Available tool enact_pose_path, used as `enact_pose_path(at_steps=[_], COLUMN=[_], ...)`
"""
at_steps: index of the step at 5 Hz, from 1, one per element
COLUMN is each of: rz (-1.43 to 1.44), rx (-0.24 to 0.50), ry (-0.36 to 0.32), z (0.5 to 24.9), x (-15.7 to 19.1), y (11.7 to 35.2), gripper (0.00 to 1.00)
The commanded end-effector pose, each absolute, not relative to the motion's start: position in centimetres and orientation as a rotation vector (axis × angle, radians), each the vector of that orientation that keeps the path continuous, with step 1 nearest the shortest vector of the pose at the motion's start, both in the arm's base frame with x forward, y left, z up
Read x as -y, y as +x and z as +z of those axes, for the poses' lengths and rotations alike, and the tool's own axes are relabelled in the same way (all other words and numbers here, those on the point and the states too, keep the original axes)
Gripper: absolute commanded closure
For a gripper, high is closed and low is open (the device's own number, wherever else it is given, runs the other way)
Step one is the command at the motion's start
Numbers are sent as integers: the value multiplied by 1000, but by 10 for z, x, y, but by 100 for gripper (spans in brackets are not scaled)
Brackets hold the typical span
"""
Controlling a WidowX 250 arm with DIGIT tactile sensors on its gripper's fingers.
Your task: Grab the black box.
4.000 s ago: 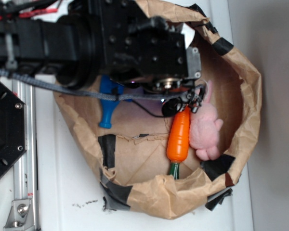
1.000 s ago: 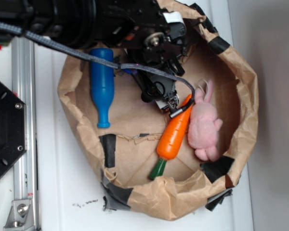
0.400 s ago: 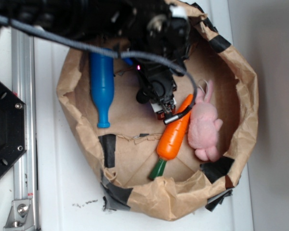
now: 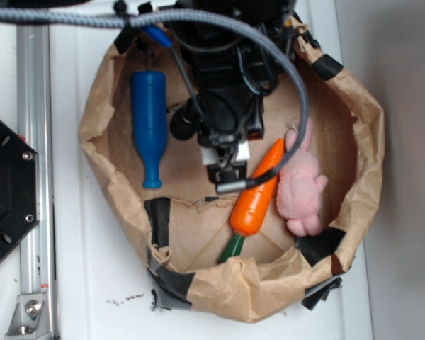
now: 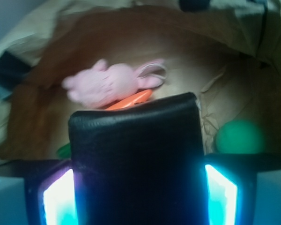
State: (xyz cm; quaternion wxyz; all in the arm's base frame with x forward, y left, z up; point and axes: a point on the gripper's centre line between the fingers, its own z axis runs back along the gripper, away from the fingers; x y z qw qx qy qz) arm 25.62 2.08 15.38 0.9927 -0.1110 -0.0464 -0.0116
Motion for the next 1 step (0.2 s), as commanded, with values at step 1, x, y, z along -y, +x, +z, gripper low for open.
enact_pose_path(at_steps=[1], rz=[-41], rx=[116], ry=[-124], z=[172], x=[-8], y=[261], gripper=[100])
